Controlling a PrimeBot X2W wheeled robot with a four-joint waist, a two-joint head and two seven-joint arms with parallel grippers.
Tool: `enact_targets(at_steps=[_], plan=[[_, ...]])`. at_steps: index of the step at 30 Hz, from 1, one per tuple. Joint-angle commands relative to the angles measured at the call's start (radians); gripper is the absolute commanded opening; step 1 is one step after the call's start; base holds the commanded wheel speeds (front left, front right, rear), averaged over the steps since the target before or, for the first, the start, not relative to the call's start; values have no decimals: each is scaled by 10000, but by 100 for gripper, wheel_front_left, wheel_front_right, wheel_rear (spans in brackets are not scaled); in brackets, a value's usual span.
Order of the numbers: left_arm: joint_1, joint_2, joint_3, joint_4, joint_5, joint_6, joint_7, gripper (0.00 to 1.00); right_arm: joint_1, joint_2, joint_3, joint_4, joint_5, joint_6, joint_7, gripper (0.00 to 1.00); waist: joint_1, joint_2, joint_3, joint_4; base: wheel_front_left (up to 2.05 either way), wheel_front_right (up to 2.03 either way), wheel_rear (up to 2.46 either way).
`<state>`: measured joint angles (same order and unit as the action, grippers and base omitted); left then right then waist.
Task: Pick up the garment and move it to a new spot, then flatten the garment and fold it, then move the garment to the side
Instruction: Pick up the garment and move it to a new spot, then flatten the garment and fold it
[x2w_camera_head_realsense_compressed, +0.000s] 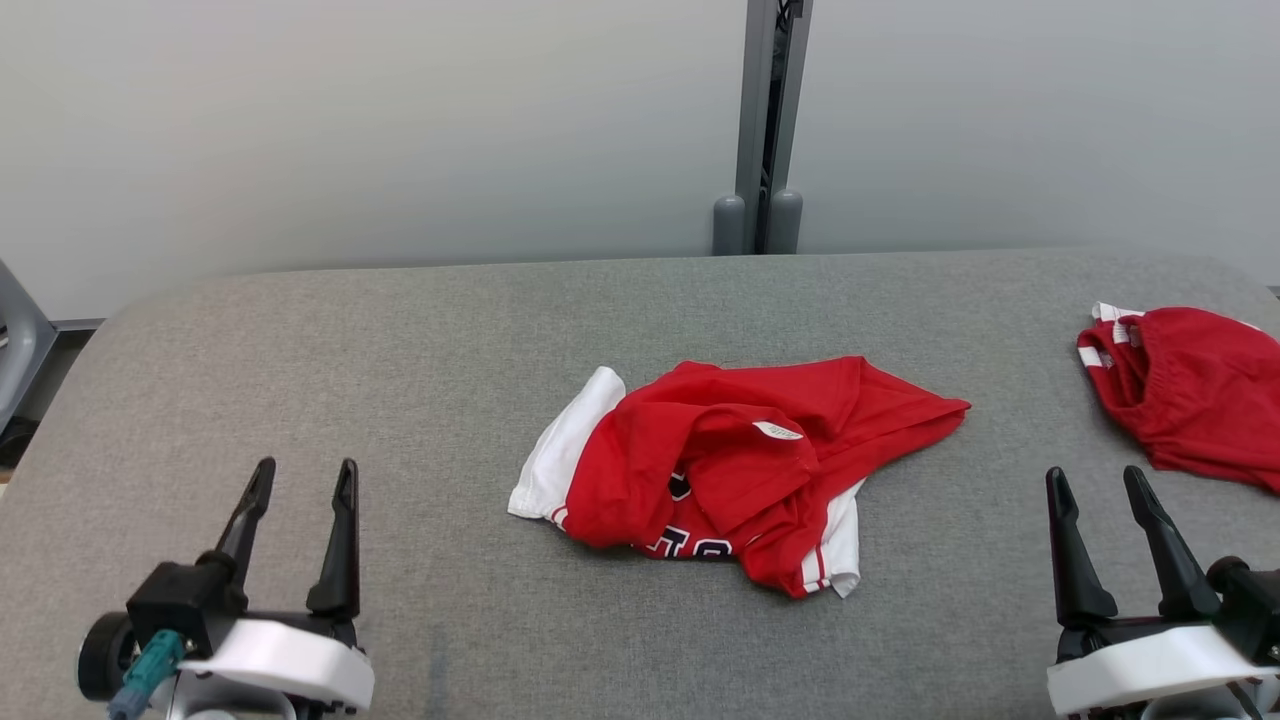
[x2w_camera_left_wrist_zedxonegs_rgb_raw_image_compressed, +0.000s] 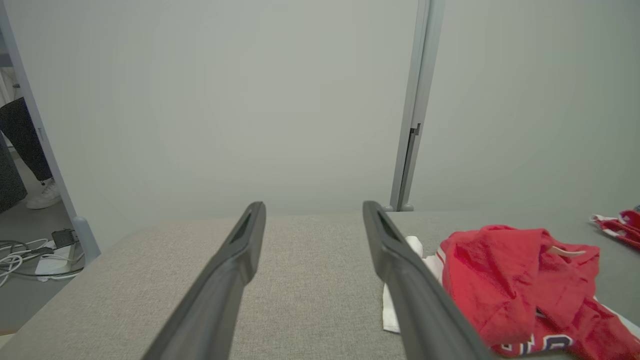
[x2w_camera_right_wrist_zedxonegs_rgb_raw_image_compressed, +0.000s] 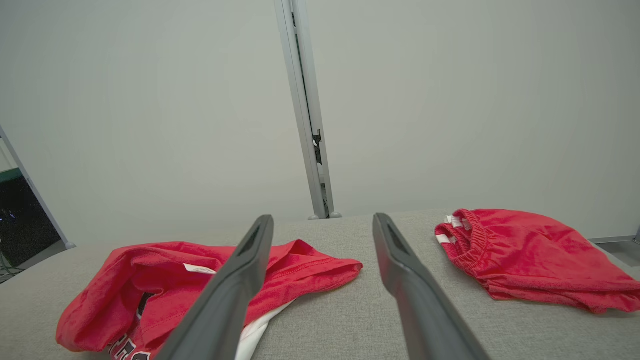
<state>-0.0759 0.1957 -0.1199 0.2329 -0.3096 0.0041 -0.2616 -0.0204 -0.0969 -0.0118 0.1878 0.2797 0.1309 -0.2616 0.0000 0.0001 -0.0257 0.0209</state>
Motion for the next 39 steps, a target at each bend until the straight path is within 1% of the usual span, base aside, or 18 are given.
enact_targets(at_steps=[1,7,18,39], plan=[[127,-3,37,-62,-20,-53,-42,100,106,-65,-3,-22,-68,-1,-51,100,0,-1,-23,33,0,0,0],[684,-122,196,-263,-30,-79,-43,100,263,-104,71,-29,-59,-1,-51,100,0,-1,-86,101,0,0,0],[1173,-338,441,-374,107,-76,-44,100,679,-168,189,-55,11,-1,-51,100,0,-1,-115,172,0,0,0],[1271,-553,672,-185,350,-208,-44,100,682,-109,230,182,95,-1,-51,100,0,-1,-143,232,0,0,0]])
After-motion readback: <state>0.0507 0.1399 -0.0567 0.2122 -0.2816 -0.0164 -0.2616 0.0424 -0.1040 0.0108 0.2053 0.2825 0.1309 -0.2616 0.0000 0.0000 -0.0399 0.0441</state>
